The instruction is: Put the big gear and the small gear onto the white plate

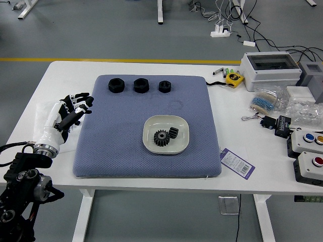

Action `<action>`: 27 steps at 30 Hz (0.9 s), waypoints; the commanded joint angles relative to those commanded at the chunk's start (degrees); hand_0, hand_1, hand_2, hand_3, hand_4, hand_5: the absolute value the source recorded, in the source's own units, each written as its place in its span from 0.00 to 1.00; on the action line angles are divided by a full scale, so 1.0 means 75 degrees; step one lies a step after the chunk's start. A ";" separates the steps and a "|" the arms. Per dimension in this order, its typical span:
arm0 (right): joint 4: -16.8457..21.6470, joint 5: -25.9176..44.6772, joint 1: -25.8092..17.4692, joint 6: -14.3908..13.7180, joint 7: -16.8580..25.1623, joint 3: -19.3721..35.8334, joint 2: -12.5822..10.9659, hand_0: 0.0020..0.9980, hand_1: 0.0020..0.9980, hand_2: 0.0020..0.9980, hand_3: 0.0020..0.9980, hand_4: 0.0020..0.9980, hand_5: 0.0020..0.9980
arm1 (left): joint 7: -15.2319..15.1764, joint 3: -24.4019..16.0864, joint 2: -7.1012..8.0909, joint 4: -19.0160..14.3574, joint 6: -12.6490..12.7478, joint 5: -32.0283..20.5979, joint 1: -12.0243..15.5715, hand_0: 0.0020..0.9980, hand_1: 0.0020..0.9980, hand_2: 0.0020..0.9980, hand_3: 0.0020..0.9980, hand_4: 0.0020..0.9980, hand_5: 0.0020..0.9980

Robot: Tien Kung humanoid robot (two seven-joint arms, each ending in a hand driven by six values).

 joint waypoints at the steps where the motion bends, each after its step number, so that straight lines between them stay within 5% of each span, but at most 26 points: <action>1: 0.0000 -0.0012 0.0002 -0.0002 -0.0004 0.0005 0.0001 0.69 0.66 0.74 0.60 0.81 0.73 | -0.0003 0.0003 -0.0003 0.0005 0.0002 -0.0005 -0.0001 0.53 0.62 0.69 0.62 0.87 0.46; 17: 0.0001 -0.0009 0.0006 -0.0005 -0.0011 0.0004 0.0009 0.69 0.66 0.74 0.60 0.81 0.73 | 0.0013 -0.0026 -0.0026 0.0092 0.0154 0.0053 0.0014 0.53 0.62 0.69 0.62 0.86 0.47; 18: 0.0001 -0.0012 0.0005 -0.0004 -0.0013 0.0004 0.0009 0.69 0.66 0.74 0.60 0.81 0.73 | 0.0013 -0.0024 -0.0026 0.0095 0.0161 0.0056 0.0016 0.67 0.65 0.71 0.63 0.86 0.47; 23: 0.0005 -0.0099 -0.0025 -0.0014 -0.0052 0.0045 0.0024 0.69 0.66 0.74 0.60 0.81 0.73 | 0.0131 0.0003 -0.0018 0.0178 0.0210 0.0069 0.0063 0.67 0.65 0.71 0.63 0.86 0.47; 24: 0.0005 -0.0112 -0.0028 -0.0015 -0.0058 0.0052 0.0025 0.69 0.66 0.74 0.60 0.81 0.73 | 0.0138 0.0005 -0.0017 0.0187 0.0208 0.0065 0.0069 0.82 0.76 0.84 0.68 0.85 0.47; 27: 0.0007 -0.0166 -0.0053 -0.0021 -0.0082 0.0082 0.0033 0.69 0.66 0.74 0.60 0.81 0.73 | 0.0154 0.0029 -0.0013 0.0220 0.0211 0.0058 0.0112 0.82 0.76 0.84 0.68 0.85 0.47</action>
